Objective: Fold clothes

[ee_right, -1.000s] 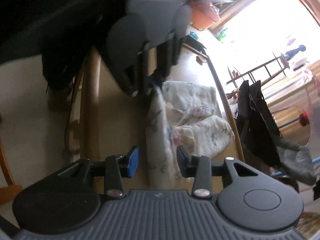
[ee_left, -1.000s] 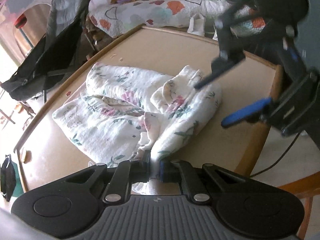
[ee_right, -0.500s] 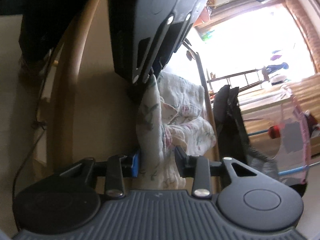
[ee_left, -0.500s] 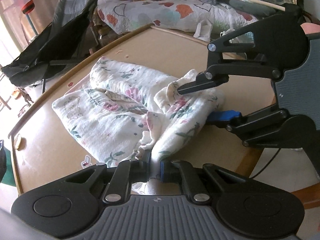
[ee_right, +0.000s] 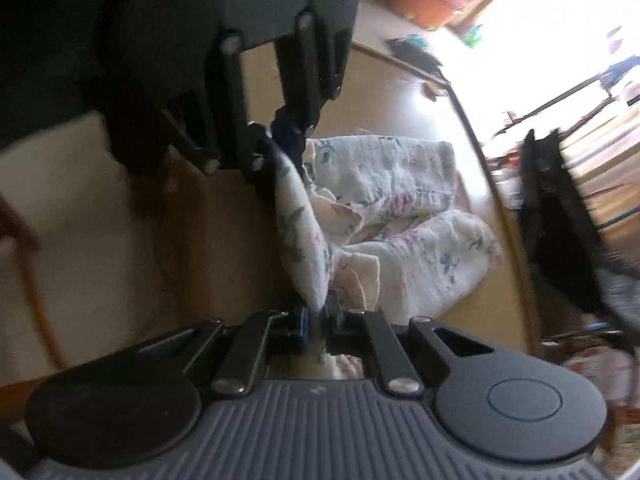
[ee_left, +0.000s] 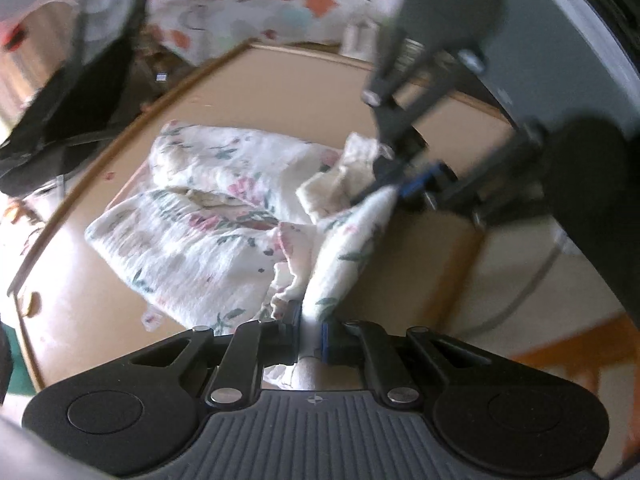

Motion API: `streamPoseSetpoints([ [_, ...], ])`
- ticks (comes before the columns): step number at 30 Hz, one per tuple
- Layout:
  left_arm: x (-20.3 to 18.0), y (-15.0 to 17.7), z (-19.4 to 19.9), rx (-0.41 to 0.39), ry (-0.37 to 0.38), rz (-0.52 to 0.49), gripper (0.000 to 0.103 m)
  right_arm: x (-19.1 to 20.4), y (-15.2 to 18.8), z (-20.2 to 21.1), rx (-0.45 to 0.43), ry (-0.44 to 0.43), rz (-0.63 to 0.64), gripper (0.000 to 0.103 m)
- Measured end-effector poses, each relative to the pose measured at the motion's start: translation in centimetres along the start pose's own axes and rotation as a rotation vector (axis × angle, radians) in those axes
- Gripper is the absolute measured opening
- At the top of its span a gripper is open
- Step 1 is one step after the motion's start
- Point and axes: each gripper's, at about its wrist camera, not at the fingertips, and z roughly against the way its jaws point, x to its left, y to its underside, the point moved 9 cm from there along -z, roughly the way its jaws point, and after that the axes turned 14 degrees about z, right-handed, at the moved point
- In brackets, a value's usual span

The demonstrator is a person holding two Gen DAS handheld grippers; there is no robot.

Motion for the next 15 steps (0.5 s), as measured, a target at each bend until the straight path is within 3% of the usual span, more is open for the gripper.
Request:
streamPoseSetpoints([
  [7,-1.8,0.7,1.2,0.047,0.116,-0.071,0.011,-1.5,0.4,1.4,-0.042,-0.272,-0.064,0.008],
  [13,-0.2,-0.6,1.7,0.073,0.195,0.01,0.012,-3.8,0.5,1.1,-0.034,-0.427,-0.161,0.008],
  [15,0.3,-0.9,1.7,0.078,0.235,0.042,0.013,-3.4,0.9,0.8,-0.008,-0.53,-0.217,0.008],
])
